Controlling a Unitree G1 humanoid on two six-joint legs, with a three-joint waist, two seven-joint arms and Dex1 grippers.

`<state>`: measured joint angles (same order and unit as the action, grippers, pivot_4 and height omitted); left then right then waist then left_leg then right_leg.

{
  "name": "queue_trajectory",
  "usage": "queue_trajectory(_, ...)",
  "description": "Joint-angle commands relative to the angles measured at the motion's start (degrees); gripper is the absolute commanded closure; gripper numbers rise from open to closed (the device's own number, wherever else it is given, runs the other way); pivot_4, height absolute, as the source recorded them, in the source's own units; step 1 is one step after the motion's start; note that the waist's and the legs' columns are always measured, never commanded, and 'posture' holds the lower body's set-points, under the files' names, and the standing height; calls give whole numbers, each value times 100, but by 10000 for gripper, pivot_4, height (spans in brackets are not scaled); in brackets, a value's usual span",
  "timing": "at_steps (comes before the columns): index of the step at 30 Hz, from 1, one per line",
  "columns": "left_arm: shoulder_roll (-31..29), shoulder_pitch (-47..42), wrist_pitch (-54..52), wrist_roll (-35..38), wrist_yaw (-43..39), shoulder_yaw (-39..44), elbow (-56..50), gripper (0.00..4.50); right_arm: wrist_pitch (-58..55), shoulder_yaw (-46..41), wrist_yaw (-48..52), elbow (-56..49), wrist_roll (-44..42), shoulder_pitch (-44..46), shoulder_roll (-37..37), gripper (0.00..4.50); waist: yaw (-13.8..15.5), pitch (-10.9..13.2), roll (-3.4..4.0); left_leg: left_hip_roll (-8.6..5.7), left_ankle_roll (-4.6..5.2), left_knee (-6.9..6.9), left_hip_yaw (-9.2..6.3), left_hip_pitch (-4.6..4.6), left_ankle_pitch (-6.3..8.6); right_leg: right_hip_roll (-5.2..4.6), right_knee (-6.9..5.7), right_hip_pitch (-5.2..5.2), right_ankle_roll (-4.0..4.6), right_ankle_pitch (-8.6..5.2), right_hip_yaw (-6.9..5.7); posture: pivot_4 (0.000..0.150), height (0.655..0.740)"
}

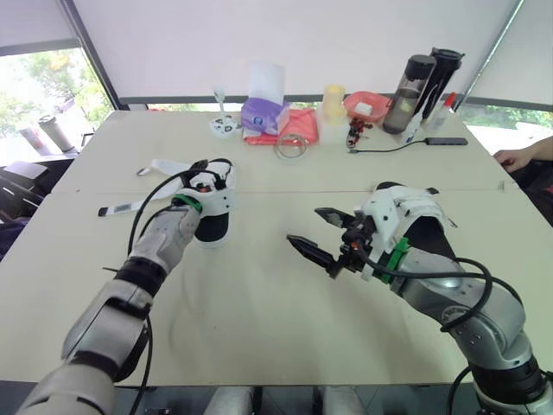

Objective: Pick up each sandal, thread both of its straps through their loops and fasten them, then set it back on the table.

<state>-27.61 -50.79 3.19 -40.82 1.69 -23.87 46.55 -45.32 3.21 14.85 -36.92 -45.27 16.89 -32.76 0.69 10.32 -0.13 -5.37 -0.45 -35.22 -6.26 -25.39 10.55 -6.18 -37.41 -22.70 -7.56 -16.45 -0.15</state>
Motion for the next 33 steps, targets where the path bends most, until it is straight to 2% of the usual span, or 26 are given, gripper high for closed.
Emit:
queue_trajectory(1,52,-217,157,-67,285,-79,613,2556,21,-173,-66,-222,44,3,110,0,-3,0,0,0,0,0,0,1,0,0,-4,-1,0,0,0,1500,7400)
queue_trajectory(3,91,-352,245,-100,377,-129,949,8415,17,-189,-143,-266,70,-36,178,0,-15,-1,-1,0,0,0,0,2,0,1,-7,-1,0,0,0,1500,7400)
queue_trajectory(10,87,-534,397,-121,558,-193,1377,43916,-21,-247,-198,-319,134,-93,275,0,2,-7,1,1,-2,-4,1,12,-2,2,-22,4,0,0,1,1500,7400)
queue_trajectory(17,-95,-551,652,-143,513,-252,1346,44652,19,-309,-148,-305,232,-226,274,0,-12,-12,-4,7,-4,-4,-1,35,-2,10,-24,25,0,0,2,1500,7400)
queue_trajectory(19,-303,-532,946,-213,462,-323,1160,44652,63,-386,-101,-277,295,-286,218,0,-21,-11,-6,7,-5,-3,-1,35,-3,10,-29,21,0,0,2,1500,7400)
queue_trajectory(25,-1154,-647,2631,-608,618,-698,461,44652,255,-634,30,-150,543,-474,197,0,-80,-4,-17,10,-11,-1,0,5,-7,13,-40,-19,2,1,8,1500,7400)
queue_trajectory(29,-1571,-797,3816,-1006,1093,-948,194,44652,343,-808,105,-107,567,-599,242,0,-41,-3,-20,5,-12,-1,1,-2,-7,10,-54,-30,2,1,11,1500,7400)
queue_trajectory(33,-2002,-918,5258,-1666,1933,-1254,-199,44652,370,-1170,237,-118,433,-764,200,0,1,0,-25,5,-12,-2,3,-3,-7,9,-53,-31,2,1,11,1500,7400)
